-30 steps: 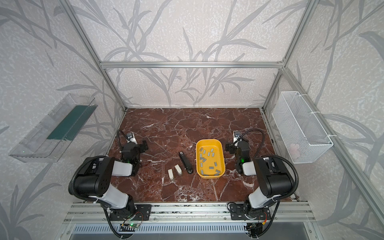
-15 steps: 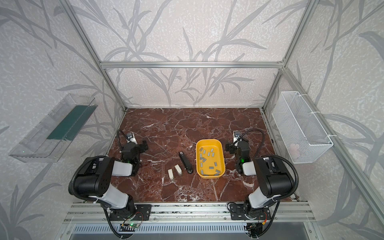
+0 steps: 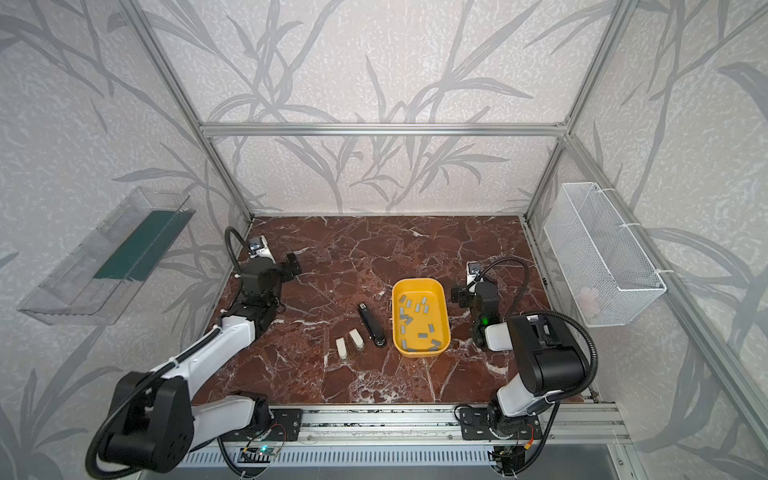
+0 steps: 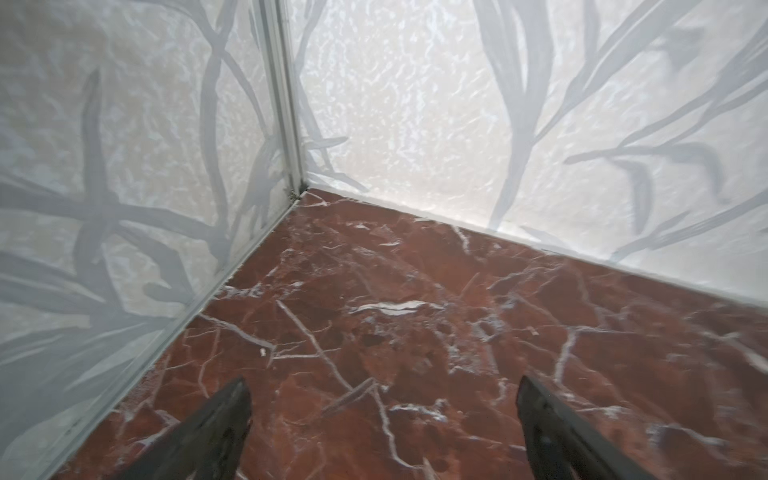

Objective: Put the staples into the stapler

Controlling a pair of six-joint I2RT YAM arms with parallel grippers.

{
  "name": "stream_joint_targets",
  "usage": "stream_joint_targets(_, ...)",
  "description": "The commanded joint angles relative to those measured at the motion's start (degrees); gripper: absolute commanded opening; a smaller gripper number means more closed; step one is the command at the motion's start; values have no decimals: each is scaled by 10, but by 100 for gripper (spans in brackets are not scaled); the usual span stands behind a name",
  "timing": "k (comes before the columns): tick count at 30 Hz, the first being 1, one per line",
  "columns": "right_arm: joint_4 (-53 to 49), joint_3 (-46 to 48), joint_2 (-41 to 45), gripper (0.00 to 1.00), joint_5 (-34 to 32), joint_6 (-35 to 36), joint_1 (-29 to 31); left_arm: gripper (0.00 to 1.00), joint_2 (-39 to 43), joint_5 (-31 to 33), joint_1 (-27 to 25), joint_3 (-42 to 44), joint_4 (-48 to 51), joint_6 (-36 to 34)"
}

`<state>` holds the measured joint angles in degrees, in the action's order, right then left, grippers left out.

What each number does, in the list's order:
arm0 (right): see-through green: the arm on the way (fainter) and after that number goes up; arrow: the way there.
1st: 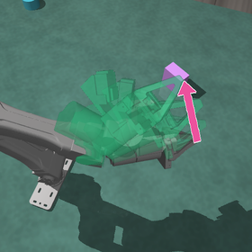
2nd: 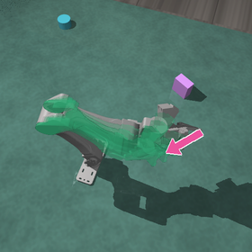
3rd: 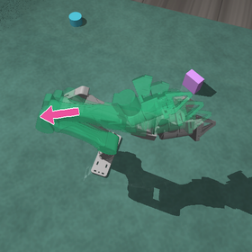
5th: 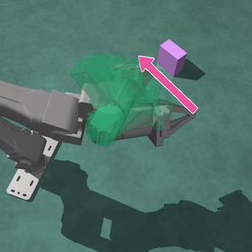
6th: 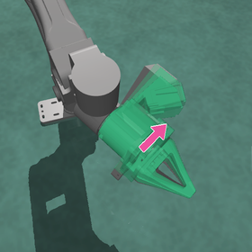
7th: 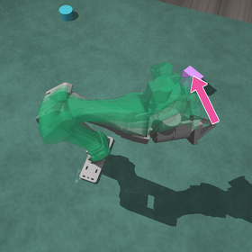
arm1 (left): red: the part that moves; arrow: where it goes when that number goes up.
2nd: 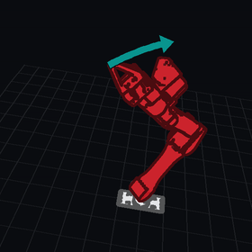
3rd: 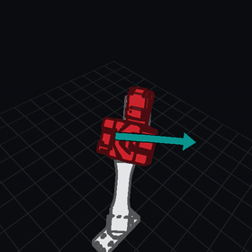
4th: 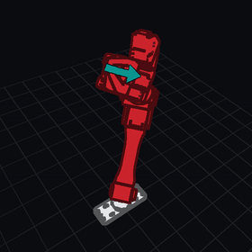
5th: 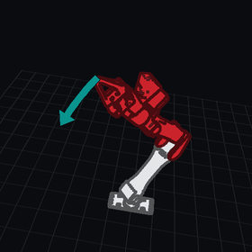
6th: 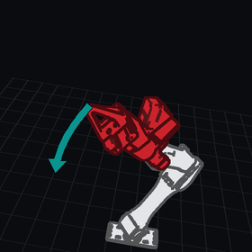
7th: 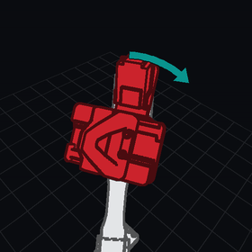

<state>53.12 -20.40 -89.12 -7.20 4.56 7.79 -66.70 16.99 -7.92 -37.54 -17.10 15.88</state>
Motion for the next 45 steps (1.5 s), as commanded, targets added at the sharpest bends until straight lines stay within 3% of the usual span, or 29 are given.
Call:
stream_joint_targets(1, -127, -47, 96, 99, -19, 1, 4, 99, 51, -159, 2, -45, 181, 135)
stream_joint_targets(3, -222, -80, 151, 99, -46, -54, 4, 99, 75, -208, 5, -68, 192, 177)
stream_joint_targets(5, -370, -124, 206, 99, -109, -187, 3, 99, 95, -209, 22, -101, 238, 245)
stream_joint_targets(6, -428, -142, 228, 99, -108, -207, 3, 99, 102, -217, 34, -117, 256, 273)
stream_joint_targets(8, -525, -172, 268, 99, -95, -189, 2, 99, 109, -295, 67, -149, 250, 298)
stream_joint_targets(10, -608, -189, 294, 99, -140, -288, -3, 99, 101, -336, 76, -205, 269, 304)
stream_joint_targets(11, -659, -202, 310, 99, -107, -318, -10, 99, 89, -350, 76, -246, 293, 303)
stream_joint_targets(13, -628, -196, 346, 99, 63, -293, -13, 100, 60, -376, 76, -334, 340, 297)
stream_joint_targets(14, -613, -193, 365, 99, 113, -305, -1, 99, 42, -388, 76, -377, 352, 297)
stream_joint_targets(16, -629, -197, 394, 99, 101, -340, 52, 99, 14, -403, 76, -437, 361, 291)
stream_joint_targets(19, -649, -215, 401, 99, 60, -379, 185, 99, -4, -390, 76, -469, 349, 259)
stream_joint_targets(22, -633, -243, 361, 100, -39, -398, 349, 100, -10, -380, 75, -432, 262, 176)
stream_joint_targets(25, -665, -313, 278, 74, -137, -391, 464, 99, -28, -358, 75, -386, 209, 73)
stream_joint_targets(28, -722, -378, 189, 62, -179, -364, 540, 99, -41, -418, 73, -302, 118, -27)
stream_joint_targets(31, -745, -377, 151, 55, -180, -375, 555, 98, -36, -517, 69, -223, 64, -199)
stream_joint_targets(35, -634, -285, 158, 55, -162, -341, 555, 96, -45, -542, 64, -169, 80, -357)
stream_joint_targets(37, -647, -281, 156, 55, -158, -357, 555, 87, -61, -598, 60, -159, 121, -441)
stream_joint_targets(39, -629, -275, 151, 50, -126, -353, 554, 85, -74, -664, 54, -151, 164, -521)
stream_joint_targets(42, -611, -273, 123, 45, -102, -352, 554, 86, -77, -749, 38, -166, 351, -751)
stream_joint_targets(45, -633, -301, 78, 35, -88, -358, 554, 88, -78, -767, 38, -150, 324, -744)
